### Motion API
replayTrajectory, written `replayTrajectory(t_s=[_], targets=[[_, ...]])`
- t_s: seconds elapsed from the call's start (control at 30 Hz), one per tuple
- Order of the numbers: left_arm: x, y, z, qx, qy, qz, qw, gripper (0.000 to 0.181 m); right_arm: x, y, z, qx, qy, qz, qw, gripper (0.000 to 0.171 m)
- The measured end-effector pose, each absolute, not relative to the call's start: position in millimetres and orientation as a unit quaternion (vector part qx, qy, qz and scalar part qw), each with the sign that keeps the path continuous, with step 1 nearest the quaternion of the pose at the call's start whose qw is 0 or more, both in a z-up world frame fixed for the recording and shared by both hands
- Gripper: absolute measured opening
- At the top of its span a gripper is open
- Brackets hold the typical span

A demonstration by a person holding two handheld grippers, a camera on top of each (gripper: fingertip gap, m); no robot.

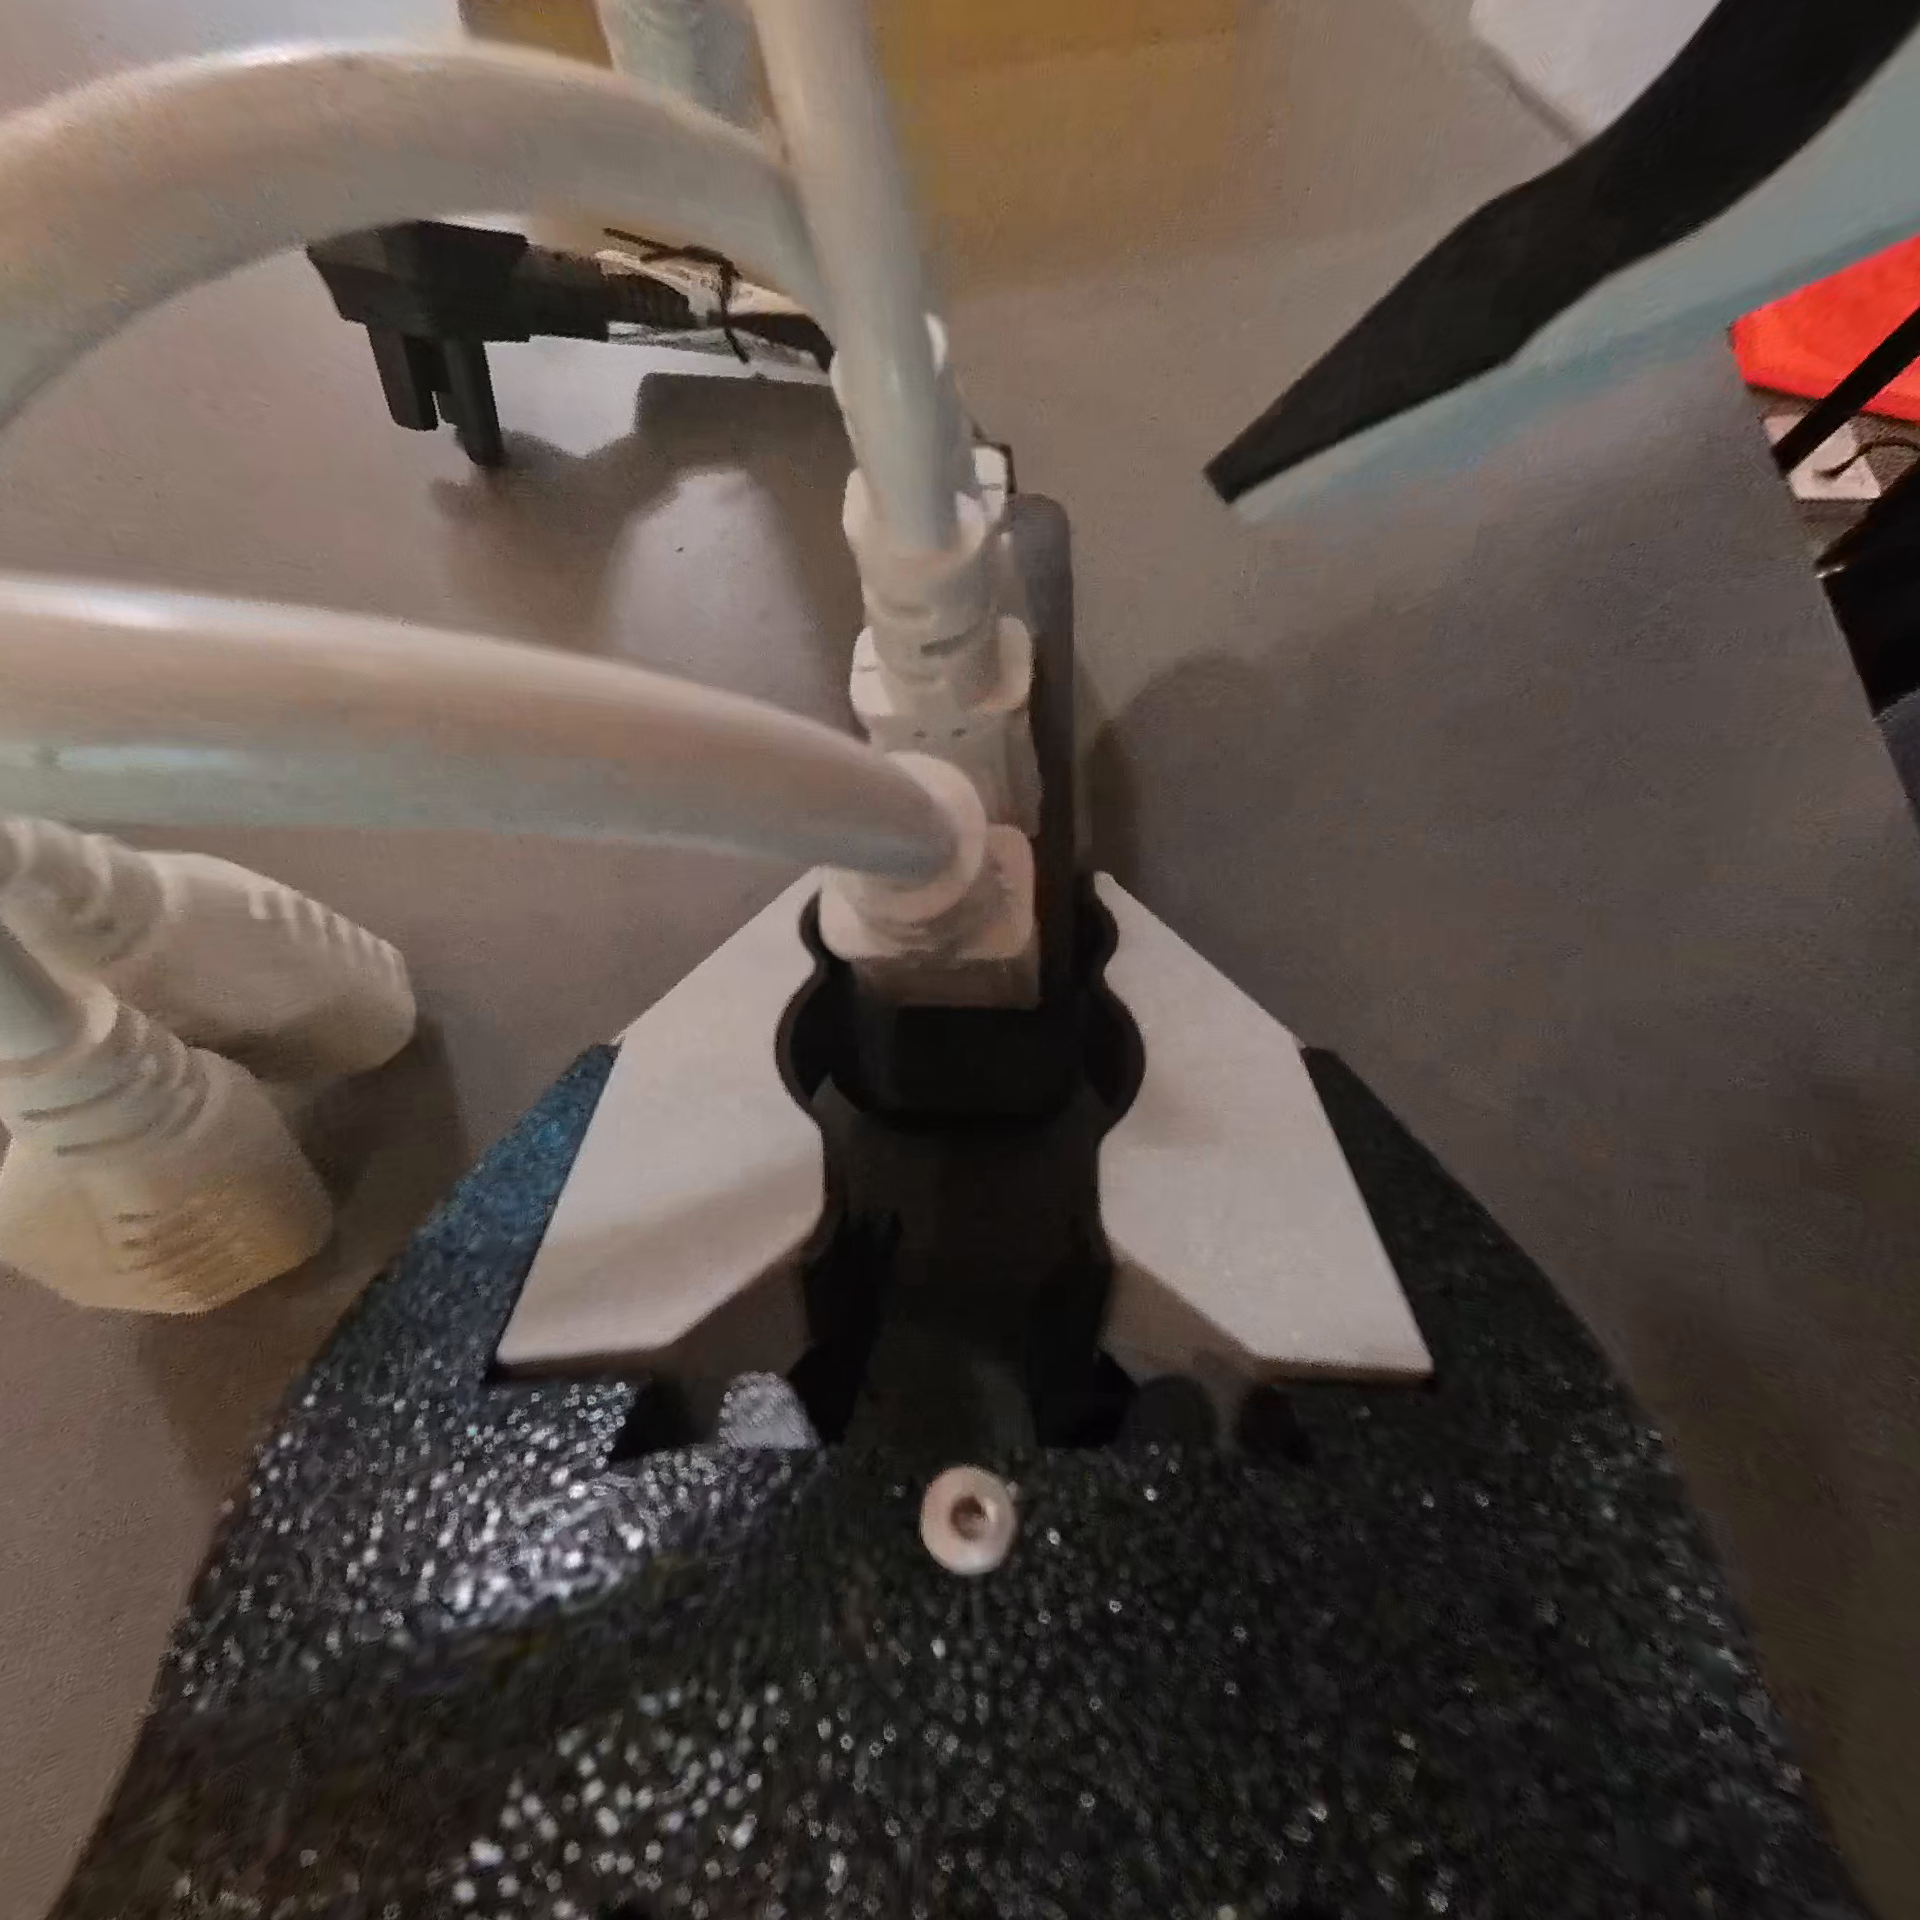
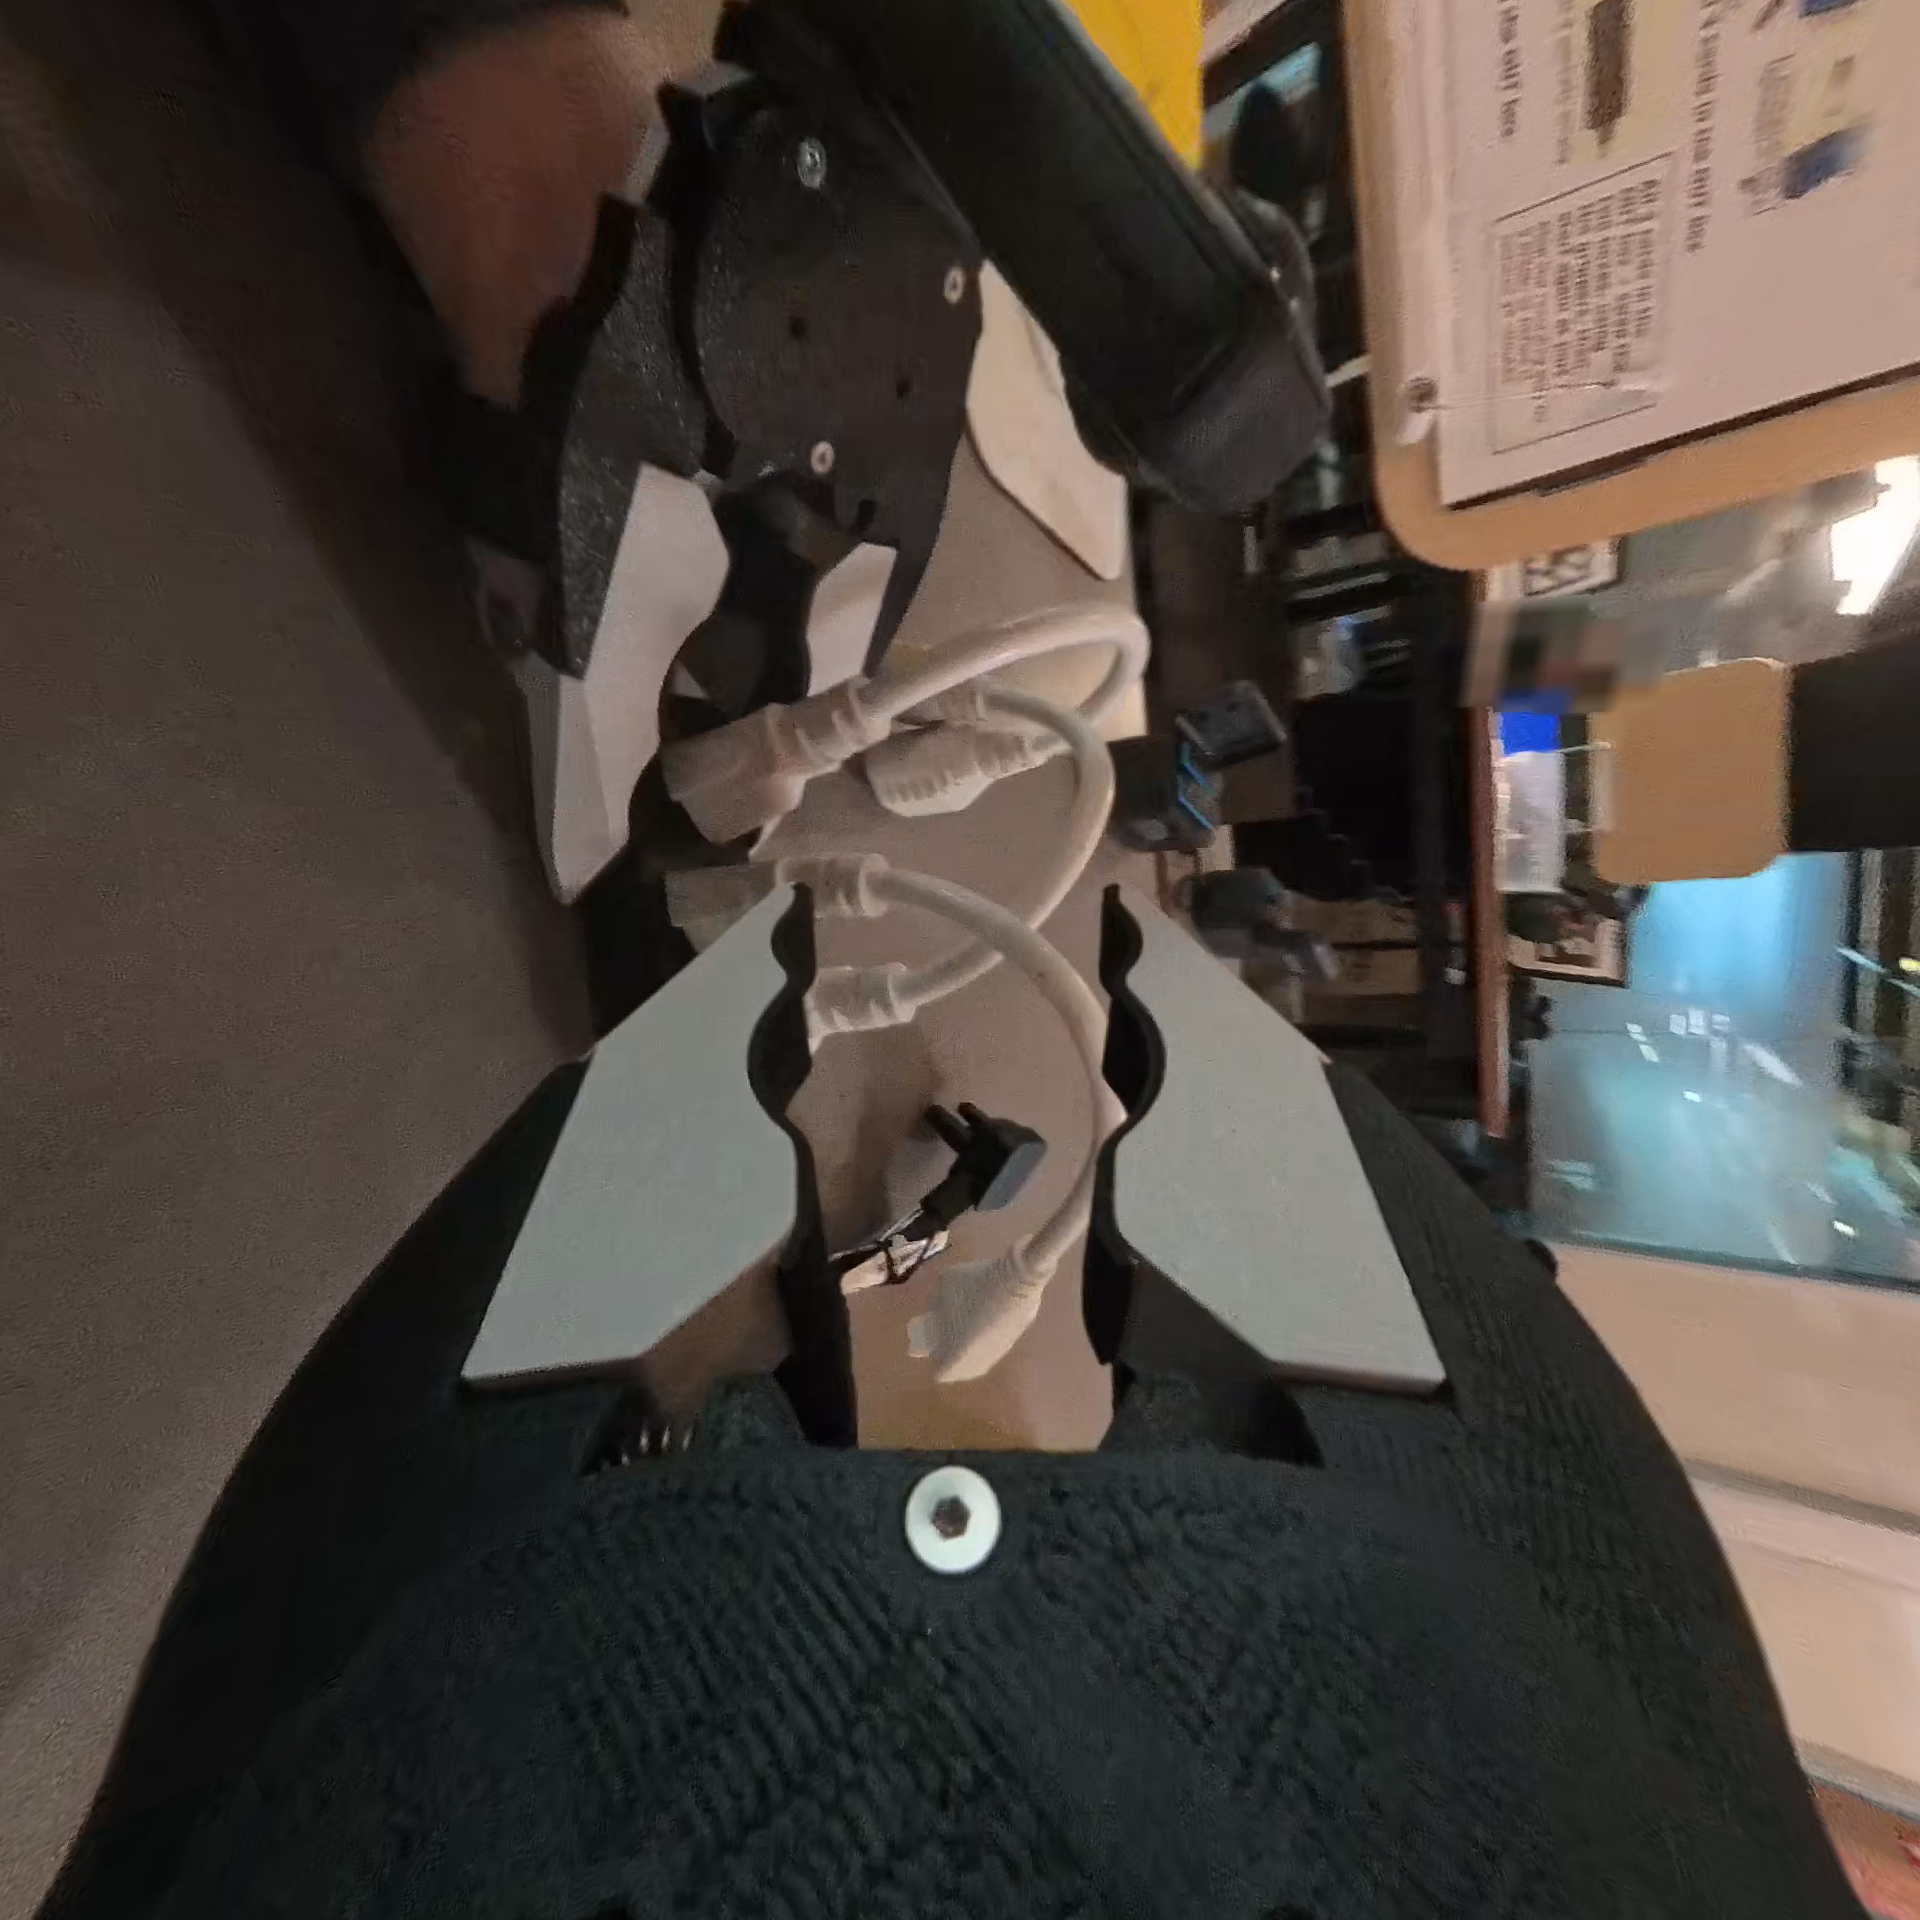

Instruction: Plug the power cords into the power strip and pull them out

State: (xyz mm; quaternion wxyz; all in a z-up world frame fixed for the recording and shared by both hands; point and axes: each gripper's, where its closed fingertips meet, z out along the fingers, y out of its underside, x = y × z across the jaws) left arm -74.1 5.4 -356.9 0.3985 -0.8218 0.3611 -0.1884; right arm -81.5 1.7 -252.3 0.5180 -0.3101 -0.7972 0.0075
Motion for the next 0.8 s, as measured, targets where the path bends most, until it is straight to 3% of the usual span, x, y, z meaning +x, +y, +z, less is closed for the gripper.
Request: replayTrajectory(t_s=[0.27,0.33,0.37,0.43,0.53,0.8], targets=[[-77.6,8.0,-354.0,-0.826,0.34,-0.213,0.397,0.045,-46.2,52.0,-234.2,-0.318,-0.627,-0.057,0.709,0.046],[-77.1,8.1,-354.8,-0.826,0.343,-0.205,0.398,0.046,-31.6,69.3,-227.0,-0.32,-0.554,-0.037,0.768,0.031],[-77.3,8.4,-355.6,-0.826,0.345,-0.199,0.399,0.047,-25.2,75.0,-225.7,-0.306,-0.53,-0.027,0.791,0.007],[-77.3,8.7,-357.3,-0.826,0.353,-0.183,0.4,0.048,-3.2,87.0,-197.3,-0.306,-0.456,-0.058,0.834,0.0],[-77.4,9.3,-357.3,-0.825,0.356,-0.172,0.405,0.049,-3.2,97.3,-207.0,-0.38,-0.443,0.067,0.809,0.0],[-77.2,9.4,-350.4,-0.81,0.363,-0.162,0.431,0.055,4.1,128.5,-232.7,-0.514,-0.398,0.24,0.721,0.0]])
